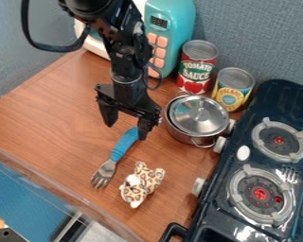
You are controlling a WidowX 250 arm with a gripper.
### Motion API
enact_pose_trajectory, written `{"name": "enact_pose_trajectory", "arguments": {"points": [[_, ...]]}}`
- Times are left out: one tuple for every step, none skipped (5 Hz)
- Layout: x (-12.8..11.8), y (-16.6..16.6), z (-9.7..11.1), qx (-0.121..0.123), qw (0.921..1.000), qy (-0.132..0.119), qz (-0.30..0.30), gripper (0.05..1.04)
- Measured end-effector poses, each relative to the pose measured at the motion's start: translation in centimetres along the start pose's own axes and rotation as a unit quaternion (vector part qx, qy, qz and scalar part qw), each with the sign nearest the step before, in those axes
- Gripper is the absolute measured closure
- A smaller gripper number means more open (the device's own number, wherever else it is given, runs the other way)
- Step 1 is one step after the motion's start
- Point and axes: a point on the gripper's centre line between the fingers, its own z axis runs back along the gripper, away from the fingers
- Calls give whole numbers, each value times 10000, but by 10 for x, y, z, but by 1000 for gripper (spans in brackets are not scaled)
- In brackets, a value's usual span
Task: Move the object to the upper middle of the table
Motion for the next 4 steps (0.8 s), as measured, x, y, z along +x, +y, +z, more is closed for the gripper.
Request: {"name": "enact_pose_trajectory", "arguments": {"points": [[-6, -1, -6, -21, 9999, 138, 17, 83], [-20, -14, 4, -214, 9997, 59, -134, 83], [-34, -27, 24, -305, 9990, -165, -274, 83], [-44, -38, 28, -505, 9975, -275, -409, 83]]}}
